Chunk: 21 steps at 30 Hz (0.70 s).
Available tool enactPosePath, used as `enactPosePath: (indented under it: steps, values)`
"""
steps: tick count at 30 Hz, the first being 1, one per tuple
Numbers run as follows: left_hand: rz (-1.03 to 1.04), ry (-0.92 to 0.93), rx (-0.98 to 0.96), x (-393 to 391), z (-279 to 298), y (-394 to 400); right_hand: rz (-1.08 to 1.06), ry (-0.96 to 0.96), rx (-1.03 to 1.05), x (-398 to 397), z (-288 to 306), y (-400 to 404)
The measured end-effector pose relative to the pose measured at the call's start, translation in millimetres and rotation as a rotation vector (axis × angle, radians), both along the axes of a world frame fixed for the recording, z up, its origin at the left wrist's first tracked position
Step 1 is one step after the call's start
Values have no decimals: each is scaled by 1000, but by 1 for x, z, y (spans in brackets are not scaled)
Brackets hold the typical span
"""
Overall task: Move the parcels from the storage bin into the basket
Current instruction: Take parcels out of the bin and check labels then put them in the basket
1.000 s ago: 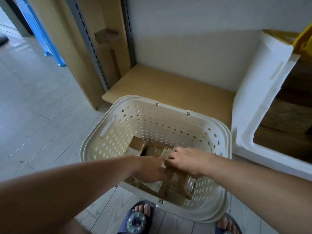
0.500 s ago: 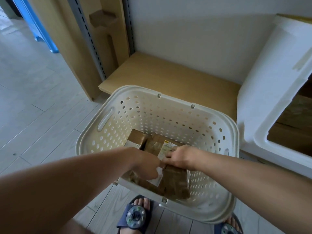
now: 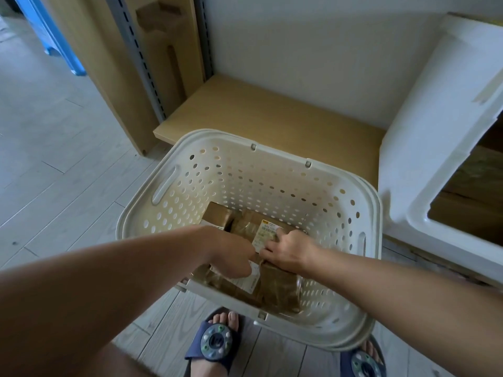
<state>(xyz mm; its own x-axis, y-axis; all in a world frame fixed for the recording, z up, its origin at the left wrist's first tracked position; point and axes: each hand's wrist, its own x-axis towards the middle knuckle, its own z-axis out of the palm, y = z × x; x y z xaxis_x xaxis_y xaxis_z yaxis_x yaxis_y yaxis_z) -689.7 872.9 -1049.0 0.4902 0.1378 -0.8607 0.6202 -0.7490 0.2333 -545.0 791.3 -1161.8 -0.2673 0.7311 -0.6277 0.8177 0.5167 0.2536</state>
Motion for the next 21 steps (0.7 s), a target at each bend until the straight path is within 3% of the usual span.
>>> enactPosePath:
  steps: [7, 15, 18, 21]
  values:
    - [-47, -5, 11, 2, 3, 0, 15, -13, 42, -8, -8, -15]
    - [-13, 18, -17, 0, -3, 4, 229, -130, 40, 1, -2, 0]
    - [-4, -8, 23, -1, -9, 5, 118, -45, -47, 2, 23, 5]
    - [69, 30, 61, -4, -11, 8, -14, 30, -1, 7, 42, 5]
